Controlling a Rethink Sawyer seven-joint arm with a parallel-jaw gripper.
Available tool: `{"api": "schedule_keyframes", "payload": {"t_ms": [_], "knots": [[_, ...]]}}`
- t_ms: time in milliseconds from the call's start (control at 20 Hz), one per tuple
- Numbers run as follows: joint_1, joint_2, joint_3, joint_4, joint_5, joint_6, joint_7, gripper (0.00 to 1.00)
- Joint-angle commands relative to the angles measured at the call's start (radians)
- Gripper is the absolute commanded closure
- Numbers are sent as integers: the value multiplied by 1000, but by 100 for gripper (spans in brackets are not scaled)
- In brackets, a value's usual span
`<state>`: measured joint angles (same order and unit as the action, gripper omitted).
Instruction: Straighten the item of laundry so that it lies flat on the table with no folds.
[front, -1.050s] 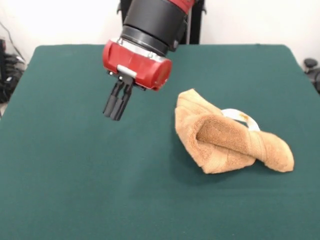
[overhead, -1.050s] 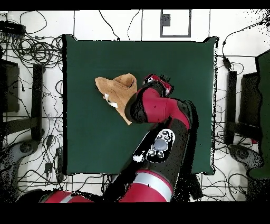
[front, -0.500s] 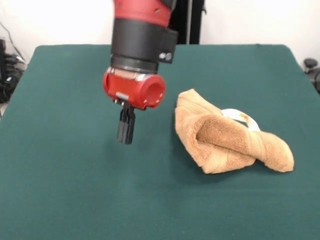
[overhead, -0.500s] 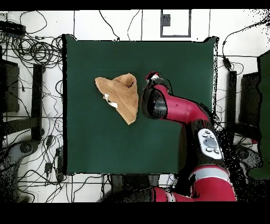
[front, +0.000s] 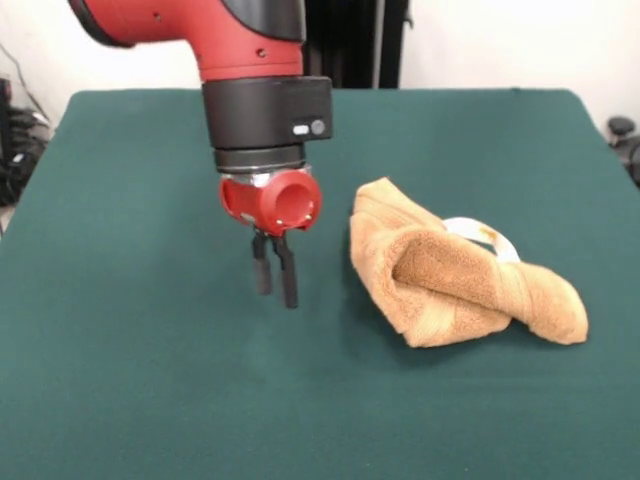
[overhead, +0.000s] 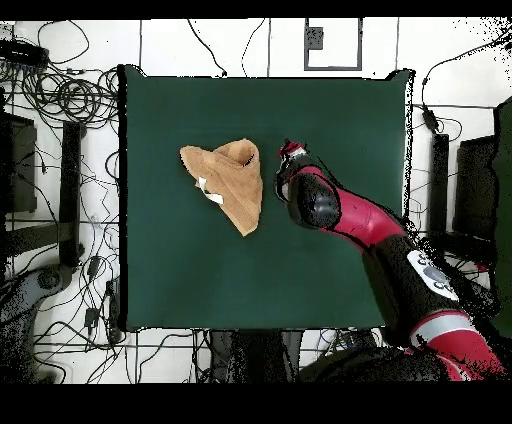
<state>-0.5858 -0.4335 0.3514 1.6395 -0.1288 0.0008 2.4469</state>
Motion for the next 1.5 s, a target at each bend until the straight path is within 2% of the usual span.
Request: {"api": "schedule_keyframes", "payload": {"t_ms": [50,100,250,300,500,700,1150,1300,1500], "knots": [[-50,137,351,161,-20,50,51,0],[-68,154,371,171,14,71,74,0],[-129,220,442,188,14,64,78,0],[-169,275,492,199,24,76,77,0],[-250,396,588,216,40,123,59,0],[-291,480,646,217,50,189,24,0],[-305,557,684,176,72,369,-47,0],[-280,529,670,159,67,413,-46,0],[-238,473,649,161,44,388,0,0]]}}
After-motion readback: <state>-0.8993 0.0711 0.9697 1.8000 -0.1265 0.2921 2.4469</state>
